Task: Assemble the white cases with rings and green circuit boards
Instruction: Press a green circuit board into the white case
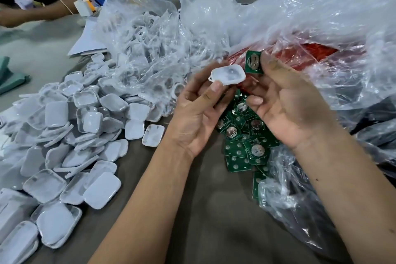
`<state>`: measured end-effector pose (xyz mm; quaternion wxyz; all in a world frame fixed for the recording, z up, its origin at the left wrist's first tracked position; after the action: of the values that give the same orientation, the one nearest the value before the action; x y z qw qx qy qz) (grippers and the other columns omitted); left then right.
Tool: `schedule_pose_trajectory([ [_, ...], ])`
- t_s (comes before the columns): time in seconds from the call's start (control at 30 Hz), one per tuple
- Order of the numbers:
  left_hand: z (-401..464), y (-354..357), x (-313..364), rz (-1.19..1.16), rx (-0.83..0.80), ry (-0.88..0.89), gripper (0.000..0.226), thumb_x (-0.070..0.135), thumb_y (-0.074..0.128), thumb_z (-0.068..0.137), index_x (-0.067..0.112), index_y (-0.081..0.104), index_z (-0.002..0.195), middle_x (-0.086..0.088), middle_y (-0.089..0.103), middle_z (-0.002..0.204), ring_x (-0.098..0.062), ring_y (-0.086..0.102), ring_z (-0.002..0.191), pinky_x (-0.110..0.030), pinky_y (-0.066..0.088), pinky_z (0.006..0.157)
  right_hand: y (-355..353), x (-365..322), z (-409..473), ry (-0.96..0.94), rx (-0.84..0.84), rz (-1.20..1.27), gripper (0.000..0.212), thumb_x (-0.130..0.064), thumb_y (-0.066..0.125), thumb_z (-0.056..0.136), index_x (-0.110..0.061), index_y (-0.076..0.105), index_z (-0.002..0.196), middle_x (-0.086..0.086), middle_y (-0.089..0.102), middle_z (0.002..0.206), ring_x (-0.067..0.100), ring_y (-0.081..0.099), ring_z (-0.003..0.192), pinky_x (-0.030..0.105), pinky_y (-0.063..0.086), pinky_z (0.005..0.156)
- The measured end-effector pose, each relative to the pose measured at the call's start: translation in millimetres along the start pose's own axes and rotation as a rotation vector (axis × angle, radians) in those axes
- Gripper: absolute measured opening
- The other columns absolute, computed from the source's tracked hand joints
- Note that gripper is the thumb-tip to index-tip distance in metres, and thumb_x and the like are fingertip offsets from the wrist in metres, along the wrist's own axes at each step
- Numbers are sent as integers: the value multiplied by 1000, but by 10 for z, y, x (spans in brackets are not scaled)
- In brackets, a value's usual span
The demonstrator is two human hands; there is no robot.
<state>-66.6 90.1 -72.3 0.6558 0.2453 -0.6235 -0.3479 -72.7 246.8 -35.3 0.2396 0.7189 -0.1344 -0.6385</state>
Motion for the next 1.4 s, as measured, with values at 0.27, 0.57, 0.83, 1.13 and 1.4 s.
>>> schedule_pose_trajectory([
  [0.27, 13, -40, 3, 117, 64, 48, 32, 4, 70, 79, 10, 70, 111, -10, 72, 111, -12, 69, 89, -25, 58, 81, 53, -17, -24, -29, 36, 116, 17, -12, 59, 101, -13, 66, 85, 3, 72, 82, 12, 60, 69, 16, 44, 50],
  [0.57, 40, -161, 57, 354, 107, 87, 43, 3, 76, 80, -3, 68, 122, -15, 75, 109, -15, 70, 89, -22, 56, 77, 46, 16, 3, -84, 60, 13, 17, -11, 61, 100, -14, 64, 84, 1, 71, 78, 13, 60, 67, 17, 46, 52],
  [0.83, 44, -169, 59, 652, 142, 169, 41, -1, 88, 69, 8, 75, 106, -11, 78, 104, -23, 73, 95, -30, 59, 82, 35, 54, 20, -130, 51, -107, 15, -11, 64, 99, -13, 65, 84, 1, 70, 74, 11, 61, 62, 18, 48, 53],
  [1.13, -10, -51, 5, 1099, 227, 358, 61, 19, 98, 64, 23, 67, 117, 6, 75, 95, -14, 74, 79, -41, 63, 72, -14, 113, 53, -413, 175, -466, 9, -8, 82, 88, -15, 75, 88, 4, 75, 70, 17, 69, 59, 23, 52, 52],
  [1.4, -26, -19, -33, 1223, 278, 439, 49, 27, 95, 66, 27, 67, 107, 8, 70, 87, -10, 69, 69, -35, 60, 64, -48, 199, 105, -468, 251, -692, 7, -18, 85, 83, -20, 79, 86, -1, 76, 67, 19, 72, 54, 24, 54, 52],
])
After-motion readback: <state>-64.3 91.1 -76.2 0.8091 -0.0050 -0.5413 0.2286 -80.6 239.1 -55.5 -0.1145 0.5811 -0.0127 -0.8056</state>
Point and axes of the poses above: each hand's wrist, its own z-axis towards the middle knuckle, its own y-axis out of the palm, x = y × z, the point moved 1 cm from there along z, towards the middle knuckle
